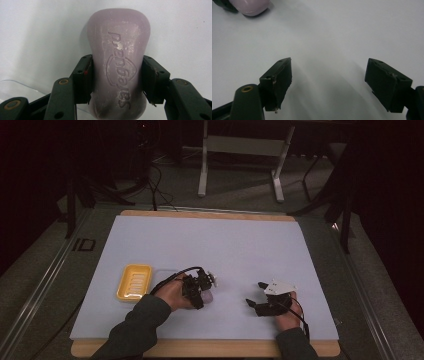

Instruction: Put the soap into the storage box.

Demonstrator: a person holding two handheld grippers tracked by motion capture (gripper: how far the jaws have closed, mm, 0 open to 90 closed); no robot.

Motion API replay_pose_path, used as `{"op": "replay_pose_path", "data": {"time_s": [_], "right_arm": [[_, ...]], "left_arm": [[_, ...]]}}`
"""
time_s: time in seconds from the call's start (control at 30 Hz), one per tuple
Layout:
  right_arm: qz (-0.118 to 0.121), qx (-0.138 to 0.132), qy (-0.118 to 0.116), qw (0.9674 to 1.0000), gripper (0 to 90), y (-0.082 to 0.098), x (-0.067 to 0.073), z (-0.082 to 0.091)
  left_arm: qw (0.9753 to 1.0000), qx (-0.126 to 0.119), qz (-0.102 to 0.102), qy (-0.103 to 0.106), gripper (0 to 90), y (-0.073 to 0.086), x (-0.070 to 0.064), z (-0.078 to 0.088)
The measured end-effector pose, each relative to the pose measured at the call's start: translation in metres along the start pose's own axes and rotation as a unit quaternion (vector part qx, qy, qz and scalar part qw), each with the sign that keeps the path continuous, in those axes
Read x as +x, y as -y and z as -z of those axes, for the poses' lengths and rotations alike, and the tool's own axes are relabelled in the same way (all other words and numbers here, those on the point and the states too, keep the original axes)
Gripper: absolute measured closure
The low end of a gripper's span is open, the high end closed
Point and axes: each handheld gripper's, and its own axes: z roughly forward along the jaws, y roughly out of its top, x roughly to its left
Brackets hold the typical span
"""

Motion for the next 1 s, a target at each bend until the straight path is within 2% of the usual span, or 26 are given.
{"op": "replay_pose_path", "data": {"time_s": [0.27,0.37,0.5,0.7,1.0], "right_arm": [[0.0,0.001,0.0,1.0,21.2,0.0,0.0,0.0],[0.0,0.0,0.0,1.0,21.2,0.0,0.0,0.0],[0.001,0.001,0.0,1.0,21.2,0.0,0.0,0.0],[0.001,0.001,0.0,1.0,21.2,0.0,0.0,0.0],[0.002,0.002,0.0,1.0,21.2,0.0,0.0,0.0]], "left_arm": [[0.9999,-0.01,0.008,-0.004,48.5,0.003,0.004,0.005],[1.0,-0.005,0.008,-0.002,48.6,0.004,0.005,0.005],[0.9999,0.013,0.002,0.004,48.6,0.004,0.005,-0.001],[0.9998,0.019,0.0,0.01,48.7,0.003,0.006,-0.004],[0.9998,0.012,0.01,0.013,47.1,0.0,0.007,-0.006]]}}
